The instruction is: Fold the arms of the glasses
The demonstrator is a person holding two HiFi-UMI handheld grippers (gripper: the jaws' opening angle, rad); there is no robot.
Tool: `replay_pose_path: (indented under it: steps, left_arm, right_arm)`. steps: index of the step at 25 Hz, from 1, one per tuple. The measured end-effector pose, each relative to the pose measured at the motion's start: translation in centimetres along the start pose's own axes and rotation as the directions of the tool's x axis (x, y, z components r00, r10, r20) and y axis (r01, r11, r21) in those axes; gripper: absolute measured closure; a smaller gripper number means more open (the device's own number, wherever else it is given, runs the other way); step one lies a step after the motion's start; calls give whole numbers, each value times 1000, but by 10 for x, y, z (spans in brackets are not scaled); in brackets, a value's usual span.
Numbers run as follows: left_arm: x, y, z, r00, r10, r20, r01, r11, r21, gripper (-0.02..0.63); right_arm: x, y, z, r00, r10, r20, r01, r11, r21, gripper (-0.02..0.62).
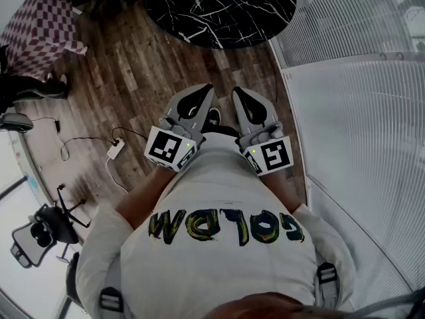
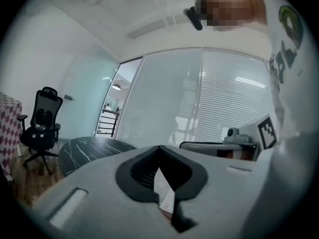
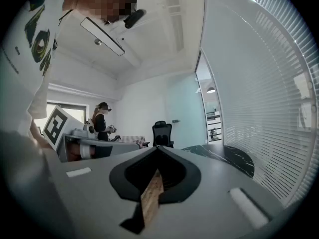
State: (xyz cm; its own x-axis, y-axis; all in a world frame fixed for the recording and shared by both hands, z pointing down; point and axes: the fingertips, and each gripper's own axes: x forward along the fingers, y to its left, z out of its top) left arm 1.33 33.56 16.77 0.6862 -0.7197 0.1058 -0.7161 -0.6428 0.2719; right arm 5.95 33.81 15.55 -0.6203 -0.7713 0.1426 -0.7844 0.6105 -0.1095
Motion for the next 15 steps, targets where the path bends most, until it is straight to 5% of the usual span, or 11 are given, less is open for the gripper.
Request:
replay_pose_path:
  steps: [15]
  left_arm:
    - [11,-23,-12,1000,-3,-28,4,999,37,606]
  right_arm:
    - [-22,-7,-9,1000,9,0,-9,1000,22,592]
